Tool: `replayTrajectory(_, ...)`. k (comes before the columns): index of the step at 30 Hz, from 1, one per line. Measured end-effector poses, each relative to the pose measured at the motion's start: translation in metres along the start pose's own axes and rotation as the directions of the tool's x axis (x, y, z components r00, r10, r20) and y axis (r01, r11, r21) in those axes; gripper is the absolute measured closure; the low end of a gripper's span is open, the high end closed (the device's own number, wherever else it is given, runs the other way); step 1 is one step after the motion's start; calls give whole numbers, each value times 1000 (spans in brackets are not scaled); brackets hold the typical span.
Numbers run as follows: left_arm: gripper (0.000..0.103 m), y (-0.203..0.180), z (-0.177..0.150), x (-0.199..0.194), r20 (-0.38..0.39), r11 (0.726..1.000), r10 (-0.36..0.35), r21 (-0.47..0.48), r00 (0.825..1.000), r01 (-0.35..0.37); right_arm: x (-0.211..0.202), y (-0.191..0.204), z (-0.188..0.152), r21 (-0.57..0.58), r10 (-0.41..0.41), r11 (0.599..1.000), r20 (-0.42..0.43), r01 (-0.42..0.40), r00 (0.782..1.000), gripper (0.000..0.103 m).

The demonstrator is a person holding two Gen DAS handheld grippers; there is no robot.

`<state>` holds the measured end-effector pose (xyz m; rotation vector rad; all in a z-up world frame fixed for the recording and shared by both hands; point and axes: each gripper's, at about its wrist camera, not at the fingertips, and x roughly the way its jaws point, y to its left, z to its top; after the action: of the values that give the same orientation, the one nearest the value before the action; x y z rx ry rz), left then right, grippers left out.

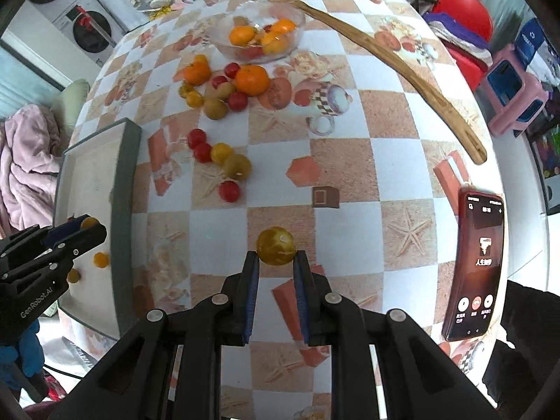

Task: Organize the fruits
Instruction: 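Carry both tomatoes over the white tray and open both grippers to release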

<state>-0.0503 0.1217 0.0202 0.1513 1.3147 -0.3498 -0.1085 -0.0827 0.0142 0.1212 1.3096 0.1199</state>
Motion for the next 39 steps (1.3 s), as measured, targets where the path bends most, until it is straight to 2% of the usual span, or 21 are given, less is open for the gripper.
replayTrajectory(27,80,100,-44,-29,43,987,56,-153,998,-49,-5,118,9,-212,14,977,9,-12,1000,81)
replayTrajectory(39,80,137,-41,-27,54,977,68,-205,996,-56,9,155,21,-235,56,970,-29,-61,998,81)
